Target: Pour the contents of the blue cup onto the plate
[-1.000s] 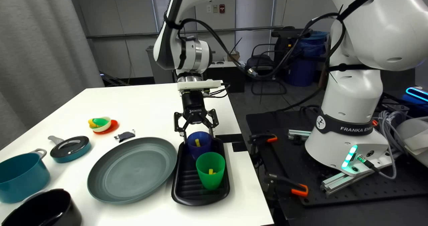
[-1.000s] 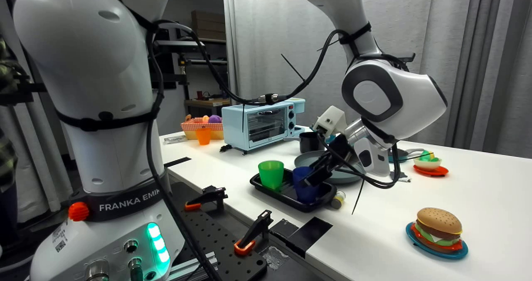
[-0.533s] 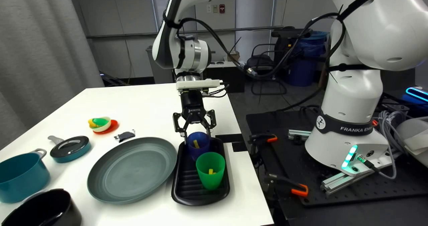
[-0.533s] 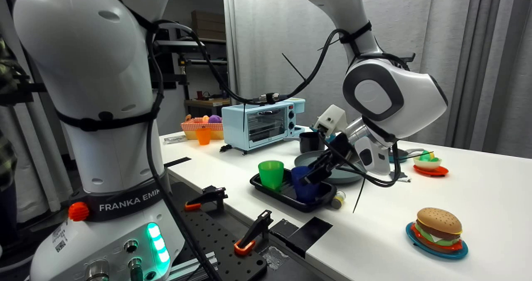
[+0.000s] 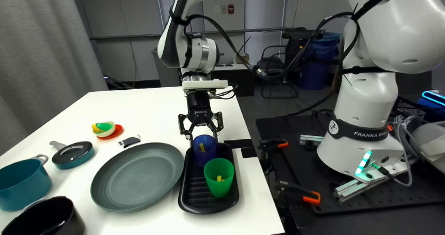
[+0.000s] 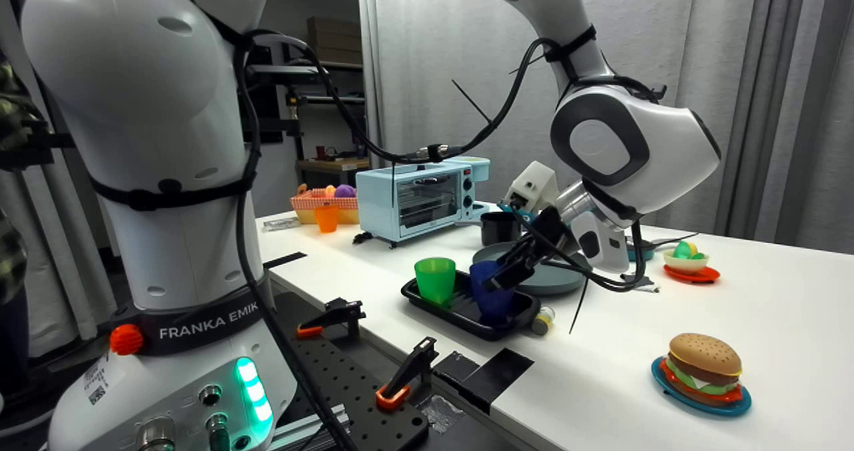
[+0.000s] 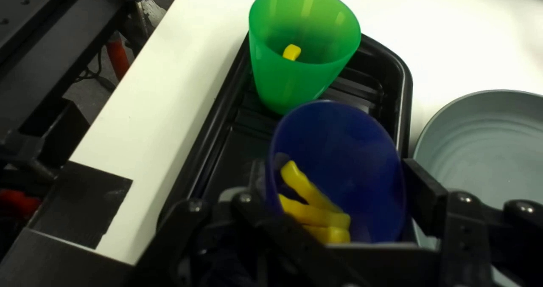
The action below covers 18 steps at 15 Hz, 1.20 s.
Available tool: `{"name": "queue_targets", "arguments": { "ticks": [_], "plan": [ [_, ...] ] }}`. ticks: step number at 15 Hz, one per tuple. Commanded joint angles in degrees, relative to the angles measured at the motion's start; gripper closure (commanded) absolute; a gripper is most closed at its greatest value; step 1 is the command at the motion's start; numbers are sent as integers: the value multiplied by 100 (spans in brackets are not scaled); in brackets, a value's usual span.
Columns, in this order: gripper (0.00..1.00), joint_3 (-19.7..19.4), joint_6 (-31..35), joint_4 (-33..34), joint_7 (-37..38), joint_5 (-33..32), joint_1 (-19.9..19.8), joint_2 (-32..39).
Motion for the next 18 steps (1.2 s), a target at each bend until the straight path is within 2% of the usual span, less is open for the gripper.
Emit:
{"name": "queue_targets", "arguments": {
  "ticks": [1,8,18],
  "plan": [
    [48,-43,-89,-213,47,46,9,-421],
    [48,-61,-54,-259,302,-57,112,-920],
    [48,57,-182,349,1239,-381,438,-1136]
  ]
}}
